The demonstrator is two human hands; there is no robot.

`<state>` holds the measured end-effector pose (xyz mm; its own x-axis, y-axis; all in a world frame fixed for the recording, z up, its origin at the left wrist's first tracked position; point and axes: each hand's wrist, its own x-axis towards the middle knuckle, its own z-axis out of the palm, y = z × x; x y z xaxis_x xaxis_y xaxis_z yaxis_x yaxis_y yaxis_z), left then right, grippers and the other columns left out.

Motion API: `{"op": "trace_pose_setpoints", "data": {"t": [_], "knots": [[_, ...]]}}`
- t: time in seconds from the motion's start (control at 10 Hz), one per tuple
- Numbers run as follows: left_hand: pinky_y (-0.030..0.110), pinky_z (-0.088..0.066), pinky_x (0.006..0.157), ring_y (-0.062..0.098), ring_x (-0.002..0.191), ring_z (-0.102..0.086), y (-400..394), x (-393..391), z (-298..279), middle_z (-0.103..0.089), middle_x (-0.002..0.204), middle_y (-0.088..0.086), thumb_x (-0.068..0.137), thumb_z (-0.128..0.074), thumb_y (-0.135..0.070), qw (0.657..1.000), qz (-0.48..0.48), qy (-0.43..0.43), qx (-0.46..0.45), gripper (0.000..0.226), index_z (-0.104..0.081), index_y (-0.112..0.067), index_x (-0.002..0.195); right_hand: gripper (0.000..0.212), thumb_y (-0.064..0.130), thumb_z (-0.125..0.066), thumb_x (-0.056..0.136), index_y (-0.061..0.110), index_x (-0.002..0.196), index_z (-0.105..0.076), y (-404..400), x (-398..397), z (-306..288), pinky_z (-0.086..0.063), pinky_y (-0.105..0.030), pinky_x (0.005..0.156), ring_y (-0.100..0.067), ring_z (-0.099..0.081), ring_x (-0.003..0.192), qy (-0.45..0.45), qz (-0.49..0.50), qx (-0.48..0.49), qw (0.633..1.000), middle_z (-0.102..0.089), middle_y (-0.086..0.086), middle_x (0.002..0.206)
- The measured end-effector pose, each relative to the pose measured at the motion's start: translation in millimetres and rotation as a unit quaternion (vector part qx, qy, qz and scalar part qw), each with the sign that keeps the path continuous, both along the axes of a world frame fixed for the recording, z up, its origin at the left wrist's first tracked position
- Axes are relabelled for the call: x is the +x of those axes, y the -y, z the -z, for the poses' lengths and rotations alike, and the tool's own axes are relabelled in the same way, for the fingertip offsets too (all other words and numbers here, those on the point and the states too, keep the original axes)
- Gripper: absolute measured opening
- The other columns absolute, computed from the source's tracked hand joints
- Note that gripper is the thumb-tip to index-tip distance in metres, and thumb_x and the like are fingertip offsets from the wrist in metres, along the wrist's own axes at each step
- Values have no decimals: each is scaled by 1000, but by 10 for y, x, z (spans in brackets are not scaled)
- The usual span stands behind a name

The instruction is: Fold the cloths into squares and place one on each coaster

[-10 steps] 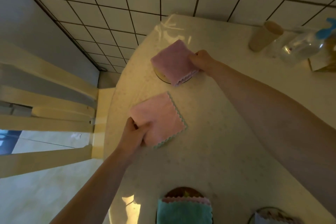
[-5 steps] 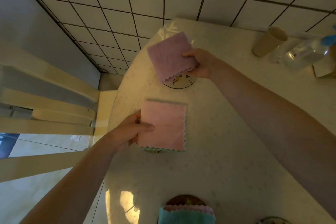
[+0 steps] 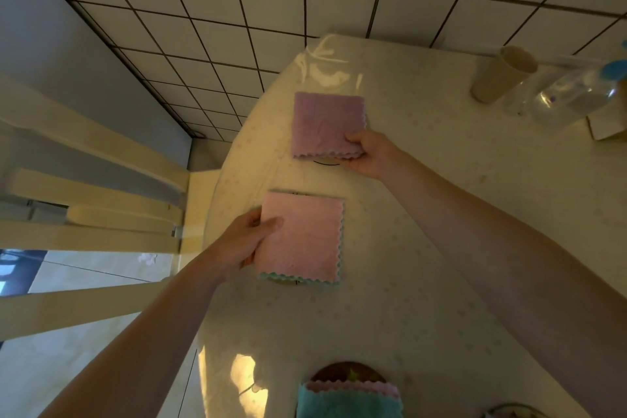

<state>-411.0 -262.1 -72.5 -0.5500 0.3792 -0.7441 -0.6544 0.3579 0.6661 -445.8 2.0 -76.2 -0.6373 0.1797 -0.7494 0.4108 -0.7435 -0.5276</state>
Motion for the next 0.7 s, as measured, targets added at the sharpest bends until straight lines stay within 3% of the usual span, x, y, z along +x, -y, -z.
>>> {"op": "trace_pose_setpoints", "data": {"t": [0.1, 0.2, 0.3, 0.4, 0.5, 0.6, 0.7], "knots": [[33, -57, 71, 17, 94, -68, -20, 11, 1, -70, 109, 0, 91, -61, -27, 999, 13, -40, -30, 32, -59, -21, 123, 30, -1, -39, 94, 7, 121, -49, 16, 50, 62, -56, -36, 62, -25, -61, 86, -13, -3, 2, 1000, -61, -13, 104], [29, -55, 67, 16, 89, -68, -67, 28, 14, -70, 105, 1, 90, -62, -26, 994, 19, -92, -58, 29, -62, -17, 118, 31, 4, -46, 92, 9, 122, -51, 26, 85, 72, -53, -34, 66, -23, -62, 85, 22, -48, 89, 995, -62, -12, 107], [30, -55, 68, 17, 88, -67, -85, 14, 32, -69, 96, -3, 88, -66, -27, 981, 33, -157, -109, 22, -63, -18, 108, 22, 15, -56, 89, 10, 111, -56, -48, 142, 74, -57, -33, 67, -23, -65, 85, 60, -132, 245, 959, -65, -13, 106], [40, -53, 79, 22, 90, -63, -37, -4, 83, -66, 96, 0, 81, -72, -36, 948, 60, -239, -200, 31, -62, -16, 102, 11, 15, -56, 88, 7, 95, -59, -125, 256, 29, -57, -35, 74, -19, -67, 71, 87, -196, 288, 933, -68, -13, 93], [30, -44, 76, 19, 90, -57, -18, 59, 63, -62, 100, -1, 79, -74, -35, 923, 47, -288, -249, 38, -59, -16, 109, 9, 13, -57, 87, 8, 80, -55, -185, 424, -40, -56, -34, 69, -18, -65, 64, 110, -220, 318, 916, -65, -11, 83], [28, -40, 77, 17, 91, -54, 8, 130, 1, -60, 103, -2, 81, -73, -32, 910, 46, -319, -260, 41, -57, -15, 114, 8, 12, -52, 89, 8, 83, -53, -247, 663, -126, -55, -33, 67, -19, -64, 64, 124, -231, 332, 906, -65, -8, 80], [35, -48, 82, 22, 96, -57, 66, 240, -45, -60, 110, 0, 81, -71, -34, 904, 28, -328, -272, 41, -57, -16, 115, 7, 11, -48, 91, 7, 93, -53, -314, 1003, -164, -55, -33, 65, -21, -64, 65, 118, -201, 328, 915, -64, -8, 83]]}}
